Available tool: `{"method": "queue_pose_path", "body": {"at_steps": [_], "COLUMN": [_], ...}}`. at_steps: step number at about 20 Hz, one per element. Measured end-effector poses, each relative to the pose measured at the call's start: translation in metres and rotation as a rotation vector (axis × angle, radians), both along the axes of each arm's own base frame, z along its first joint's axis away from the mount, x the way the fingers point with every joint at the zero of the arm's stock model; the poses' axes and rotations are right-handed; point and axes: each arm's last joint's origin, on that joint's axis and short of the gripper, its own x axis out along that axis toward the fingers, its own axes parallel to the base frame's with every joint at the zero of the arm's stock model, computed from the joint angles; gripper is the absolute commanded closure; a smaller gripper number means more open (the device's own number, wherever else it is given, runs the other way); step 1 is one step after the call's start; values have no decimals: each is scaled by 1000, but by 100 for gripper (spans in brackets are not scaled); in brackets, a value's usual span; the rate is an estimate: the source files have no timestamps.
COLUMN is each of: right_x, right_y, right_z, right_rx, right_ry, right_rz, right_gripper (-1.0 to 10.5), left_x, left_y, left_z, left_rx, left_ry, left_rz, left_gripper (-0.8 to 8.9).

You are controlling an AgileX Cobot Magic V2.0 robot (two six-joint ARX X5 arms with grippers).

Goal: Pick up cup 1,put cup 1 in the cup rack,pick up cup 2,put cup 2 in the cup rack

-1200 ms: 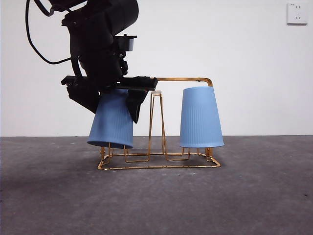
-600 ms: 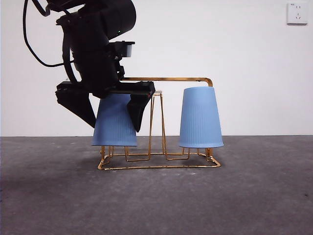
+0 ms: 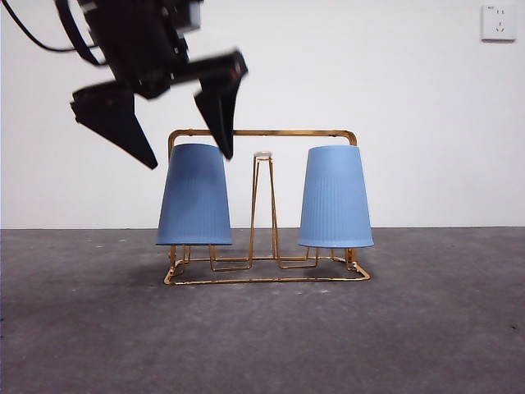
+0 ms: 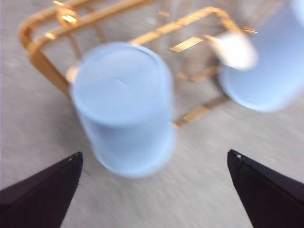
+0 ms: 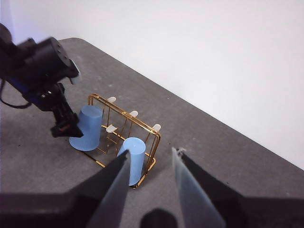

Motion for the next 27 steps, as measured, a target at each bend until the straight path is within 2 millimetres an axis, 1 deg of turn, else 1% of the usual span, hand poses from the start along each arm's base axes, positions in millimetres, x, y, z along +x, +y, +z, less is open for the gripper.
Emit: {"method": "queue_pose_path", "body": {"at_steps": [4, 6, 10, 14, 15, 17, 19, 21, 23, 24, 27], "right_x": [-1, -1, -3, -3, -3, -2, -2, -2, -3, -3, -3], "right_y": [-1, -1, -3, -3, -3, -3, -2, 0, 2, 3, 4], "right_z": [-3, -5, -10, -10, -10, -10, -11, -11, -11, -11, -11], "right_rx": [-18, -28, -60, -25, -20, -13, -2, 16, 36, 44, 56], "right_ry": [22, 47, 91, 114, 118, 123, 135, 155, 180, 193, 208], "right_rz": [-2, -6, -11, -22, -24, -27, -13, 17, 60, 83, 107], "right_gripper": [789, 789, 789, 789, 789, 790, 793, 808, 929, 967, 958], "left_x": [-26, -43, -84, -126, -135, -151, -161, -169, -176, -179, -186], "left_y": [14, 25, 50, 77, 82, 93, 100, 105, 109, 111, 116], "left_z": [28, 45, 80, 106, 110, 117, 121, 124, 127, 128, 130], "left_rx": [-87, -125, -230, -353, -374, -410, -433, -462, -480, -487, -503], "left_ry": [27, 16, -32, -84, -93, -118, -140, -155, -174, -183, -205], "left_rz": [-69, -91, -142, -215, -226, -237, -239, -244, -251, -251, -253], "left_gripper": [218, 218, 220, 222, 249, 470, 668, 814, 821, 821, 821]}}
